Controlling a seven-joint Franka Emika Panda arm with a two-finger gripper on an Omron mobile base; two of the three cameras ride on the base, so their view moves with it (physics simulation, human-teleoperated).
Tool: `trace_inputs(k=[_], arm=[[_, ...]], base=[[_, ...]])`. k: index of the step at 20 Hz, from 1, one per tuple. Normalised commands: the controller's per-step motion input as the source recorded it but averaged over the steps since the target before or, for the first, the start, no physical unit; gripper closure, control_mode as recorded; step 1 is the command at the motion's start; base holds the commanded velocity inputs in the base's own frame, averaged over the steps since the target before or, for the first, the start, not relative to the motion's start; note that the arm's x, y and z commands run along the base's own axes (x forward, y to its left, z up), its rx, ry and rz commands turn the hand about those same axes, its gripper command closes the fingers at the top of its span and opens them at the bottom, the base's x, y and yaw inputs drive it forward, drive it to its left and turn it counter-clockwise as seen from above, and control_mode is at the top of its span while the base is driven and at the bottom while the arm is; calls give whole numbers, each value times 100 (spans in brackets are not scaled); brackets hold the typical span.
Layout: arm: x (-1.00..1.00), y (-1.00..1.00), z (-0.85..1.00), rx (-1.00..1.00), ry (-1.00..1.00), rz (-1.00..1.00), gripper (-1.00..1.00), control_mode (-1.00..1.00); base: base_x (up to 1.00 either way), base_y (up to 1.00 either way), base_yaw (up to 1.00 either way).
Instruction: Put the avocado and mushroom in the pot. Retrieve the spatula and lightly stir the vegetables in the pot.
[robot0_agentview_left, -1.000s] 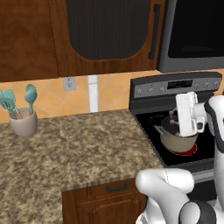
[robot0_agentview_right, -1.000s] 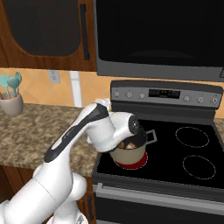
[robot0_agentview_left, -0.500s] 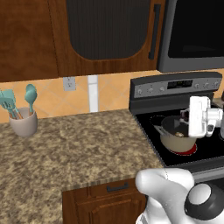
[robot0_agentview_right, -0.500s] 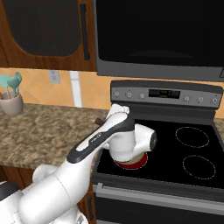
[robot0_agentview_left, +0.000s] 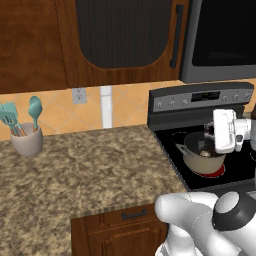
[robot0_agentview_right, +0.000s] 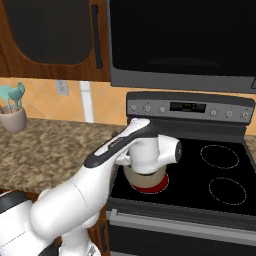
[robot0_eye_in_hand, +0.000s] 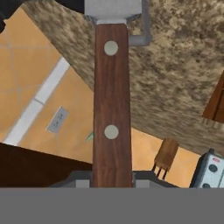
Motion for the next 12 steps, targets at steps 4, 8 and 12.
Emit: trace_inputs(k=[4,8,12], arm=[[20,-1,0,3,14,-3,100,-100],[28,-10,0,1,10,-4,100,-100],[51,-16,-4,10,7,-4,100,-100]], base=[[0,0,0],[0,0,0],[0,0,0]])
